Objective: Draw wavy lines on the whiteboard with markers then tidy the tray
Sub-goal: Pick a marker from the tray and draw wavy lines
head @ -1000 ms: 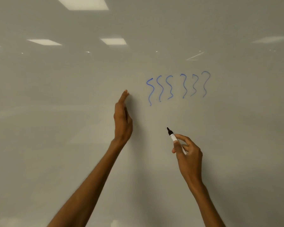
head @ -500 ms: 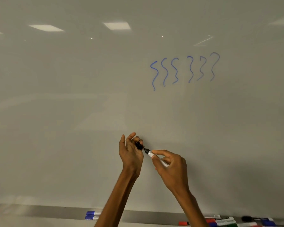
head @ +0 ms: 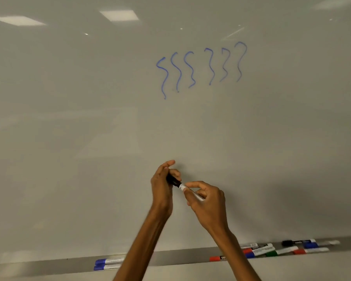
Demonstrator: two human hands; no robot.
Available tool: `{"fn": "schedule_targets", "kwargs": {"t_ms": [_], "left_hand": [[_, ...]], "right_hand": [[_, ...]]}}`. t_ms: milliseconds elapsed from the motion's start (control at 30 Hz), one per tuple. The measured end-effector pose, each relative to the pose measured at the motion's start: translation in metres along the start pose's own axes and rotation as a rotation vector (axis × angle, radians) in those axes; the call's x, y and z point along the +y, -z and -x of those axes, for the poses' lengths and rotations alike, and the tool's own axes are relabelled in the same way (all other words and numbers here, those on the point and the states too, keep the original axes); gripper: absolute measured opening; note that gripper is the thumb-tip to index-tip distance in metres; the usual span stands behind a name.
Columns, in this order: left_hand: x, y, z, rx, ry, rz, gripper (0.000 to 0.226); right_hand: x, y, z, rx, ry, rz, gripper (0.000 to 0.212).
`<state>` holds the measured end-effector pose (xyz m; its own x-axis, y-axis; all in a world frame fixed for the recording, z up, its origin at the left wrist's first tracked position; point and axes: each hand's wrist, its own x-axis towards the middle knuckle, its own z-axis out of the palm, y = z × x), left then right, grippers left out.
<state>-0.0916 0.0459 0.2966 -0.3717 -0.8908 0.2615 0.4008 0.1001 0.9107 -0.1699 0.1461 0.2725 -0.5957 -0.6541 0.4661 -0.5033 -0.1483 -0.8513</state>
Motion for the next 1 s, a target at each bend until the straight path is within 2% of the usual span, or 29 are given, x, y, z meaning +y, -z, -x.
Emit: {"fn": "schedule_targets", "kwargs": {"t_ms": [67, 167, 233, 367, 467, 567, 633, 733, 900, 1000], "left_hand": [[0.0, -0.003, -0.007, -0.105, 0.134, -0.018, 0.032], [-0.013, -0.013, -0.01, -0.287, 0.183, -0.28, 0.036], [-0.024, -0.022, -0.012, -0.354, 0.218, -0.36, 0.046], [-0.052, -0.045, -0.011, -0.431, 0.304, -0.36, 0.051], [-0.07, -0.067, -0.009, -0.472, 0.362, -0.3, 0.05], [-0.082, -0.087, -0.006, -0.552, 0.338, -0.31, 0.047], [-0.098, -0.094, 0.001, -0.702, 0.322, -0.383, 0.041], [-0.137, -0.1, 0.017, -0.931, 0.357, -0.452, 0.028], [-0.206, -0.143, 0.05, -1.223, 0.178, -0.648, 0.021], [-0.246, -0.18, 0.066, -1.343, 0.12, -0.742, 0.013]], "right_hand": [[0.003, 0.007, -0.001, -0.02, -0.028, -0.071, 0.007], [0.011, 0.021, -0.008, -0.013, -0.093, -0.104, 0.011], [0.019, 0.035, -0.014, -0.024, -0.131, -0.094, 0.012], [0.043, 0.061, -0.019, -0.029, -0.195, -0.011, 0.016], [0.058, 0.078, -0.019, -0.002, -0.253, -0.038, 0.007], [0.076, 0.098, -0.009, 0.015, -0.36, -0.113, 0.005], [0.095, 0.116, 0.002, 0.007, -0.412, -0.085, 0.003], [0.123, 0.15, 0.022, -0.023, -0.448, 0.029, 0.016], [0.174, 0.21, 0.059, -0.037, -0.577, 0.272, 0.025], [0.2, 0.244, 0.082, -0.016, -0.662, 0.374, 0.017]]}}
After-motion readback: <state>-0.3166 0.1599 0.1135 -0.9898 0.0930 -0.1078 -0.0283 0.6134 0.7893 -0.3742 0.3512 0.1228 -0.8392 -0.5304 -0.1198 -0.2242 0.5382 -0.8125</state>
